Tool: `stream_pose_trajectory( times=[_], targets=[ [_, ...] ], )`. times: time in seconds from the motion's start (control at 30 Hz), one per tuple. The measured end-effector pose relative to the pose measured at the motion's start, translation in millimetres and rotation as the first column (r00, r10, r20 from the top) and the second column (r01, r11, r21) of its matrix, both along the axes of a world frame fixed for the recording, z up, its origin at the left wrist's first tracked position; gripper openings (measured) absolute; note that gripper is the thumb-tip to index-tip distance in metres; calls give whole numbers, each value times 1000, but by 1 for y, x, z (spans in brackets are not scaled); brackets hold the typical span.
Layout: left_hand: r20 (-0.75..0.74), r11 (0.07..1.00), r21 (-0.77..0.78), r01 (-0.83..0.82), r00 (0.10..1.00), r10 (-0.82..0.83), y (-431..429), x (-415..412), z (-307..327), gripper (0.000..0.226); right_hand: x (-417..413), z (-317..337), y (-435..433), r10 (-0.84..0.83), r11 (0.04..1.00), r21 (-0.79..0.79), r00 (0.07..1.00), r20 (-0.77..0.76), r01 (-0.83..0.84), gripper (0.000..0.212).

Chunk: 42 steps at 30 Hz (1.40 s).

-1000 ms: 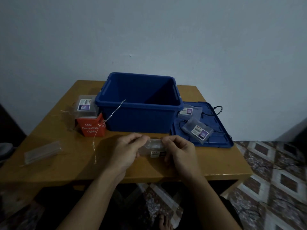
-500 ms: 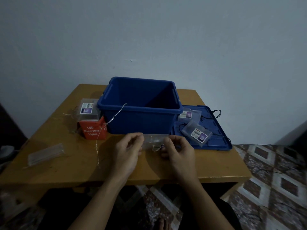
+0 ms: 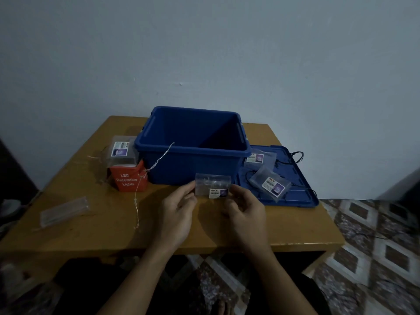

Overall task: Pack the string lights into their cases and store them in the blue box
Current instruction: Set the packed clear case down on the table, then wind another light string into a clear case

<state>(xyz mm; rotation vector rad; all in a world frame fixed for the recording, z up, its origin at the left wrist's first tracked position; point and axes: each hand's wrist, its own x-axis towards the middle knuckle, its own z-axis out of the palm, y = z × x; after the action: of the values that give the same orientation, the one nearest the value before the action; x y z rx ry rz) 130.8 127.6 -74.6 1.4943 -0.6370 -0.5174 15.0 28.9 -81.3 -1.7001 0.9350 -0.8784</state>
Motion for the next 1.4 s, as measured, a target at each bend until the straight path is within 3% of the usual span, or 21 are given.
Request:
stream_pose_trajectory(
  times=[0.27,0.4,0.5,0.67,0.87,1.03,1.1,1.23,1.3,1.4],
  targets=[
    [80,992,127,-6,997,-4,1,3,-2,42,2,3,3,-28,996,-83,994,-109,19,42],
    [163,971,239,-9,986,-31,0,5,1,40,2,2,3,-81,994,-87,992,-96,73,29],
    [239,937,349,35,963,-125,3,0,15,51,2,-1,4,-118,982,-156,990,-73,106,22],
    [404,963,269,1,908,-114,23,-15,53,42,0,-2,10,-141,935,-332,989,-34,121,18],
    [605,985,90,-147,794,63,58,11,104,22,20,36,14,-23,775,-631,994,-103,-47,15],
    [638,949,135,-286,758,137,67,44,124,14,61,85,3,-27,522,-827,964,-264,-212,30],
    [636,934,184,-306,762,124,66,53,124,12,76,99,0,-37,465,-814,911,-410,-347,40],
    [625,886,368,-282,781,-11,59,60,115,16,98,114,-3,-41,443,-676,740,-671,-589,58],
    [593,847,477,-234,797,-113,55,59,110,19,106,116,-3,-45,440,-633,689,-724,-637,53],
    [602,803,551,-227,775,-194,54,54,108,10,110,118,-3,11,478,-612,701,-713,-630,37]
  ],
)
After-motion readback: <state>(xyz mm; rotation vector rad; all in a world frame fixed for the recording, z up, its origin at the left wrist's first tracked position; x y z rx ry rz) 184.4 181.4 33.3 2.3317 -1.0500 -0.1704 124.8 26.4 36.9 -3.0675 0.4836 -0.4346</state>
